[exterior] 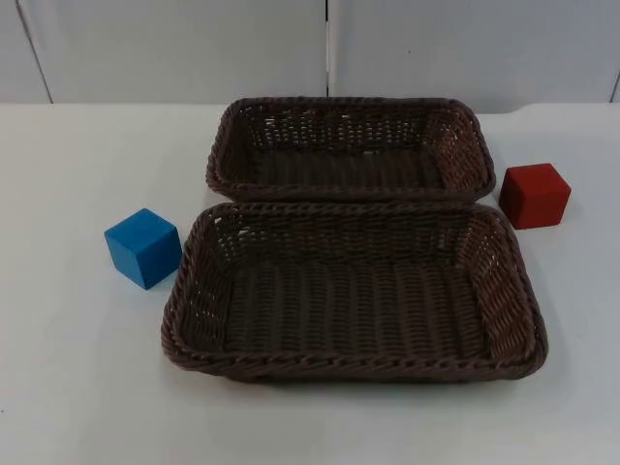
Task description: Pick up one cube with the left hand and place it into the upper basket. Pick up one cube with the right hand and place it into the lower basket.
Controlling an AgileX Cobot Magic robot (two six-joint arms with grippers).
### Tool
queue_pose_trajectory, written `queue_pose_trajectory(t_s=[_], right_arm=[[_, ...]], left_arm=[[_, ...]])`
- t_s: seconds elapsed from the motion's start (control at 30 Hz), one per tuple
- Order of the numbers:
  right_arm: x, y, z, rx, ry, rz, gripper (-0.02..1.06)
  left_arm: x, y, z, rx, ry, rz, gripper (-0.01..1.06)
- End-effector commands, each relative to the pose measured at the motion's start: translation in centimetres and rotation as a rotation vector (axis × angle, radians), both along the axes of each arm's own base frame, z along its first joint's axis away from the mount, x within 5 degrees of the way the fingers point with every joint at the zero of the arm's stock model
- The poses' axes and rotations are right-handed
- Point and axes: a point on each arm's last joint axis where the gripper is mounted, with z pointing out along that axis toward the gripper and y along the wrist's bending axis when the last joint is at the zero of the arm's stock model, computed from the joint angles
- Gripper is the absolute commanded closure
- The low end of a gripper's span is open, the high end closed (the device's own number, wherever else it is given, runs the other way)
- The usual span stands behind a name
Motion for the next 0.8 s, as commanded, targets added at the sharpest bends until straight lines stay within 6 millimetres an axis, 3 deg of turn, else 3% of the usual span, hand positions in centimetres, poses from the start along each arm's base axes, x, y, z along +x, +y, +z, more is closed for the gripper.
queue_pose_trajectory(t_s=[0.0, 0.47, 0.77], right_arm=[[0.0, 0.0, -0.1, -0.011, -0.006, -0.005, -0.01], [0.0, 0.0, -0.1, -0.011, -0.006, -0.005, -0.01], [0.0, 0.0, -0.1, -0.011, -0.006, -0.005, -0.01]], left_arm=[[0.2, -0.2, -0.1, -0.018, 0.015, -0.01, 0.0], [3.5, -0.3, 0.7, -0.058, 0.152, -0.024, 0.0], [6.1, -1.1, 1.4, -0.115, 0.123, -0.103, 0.0]])
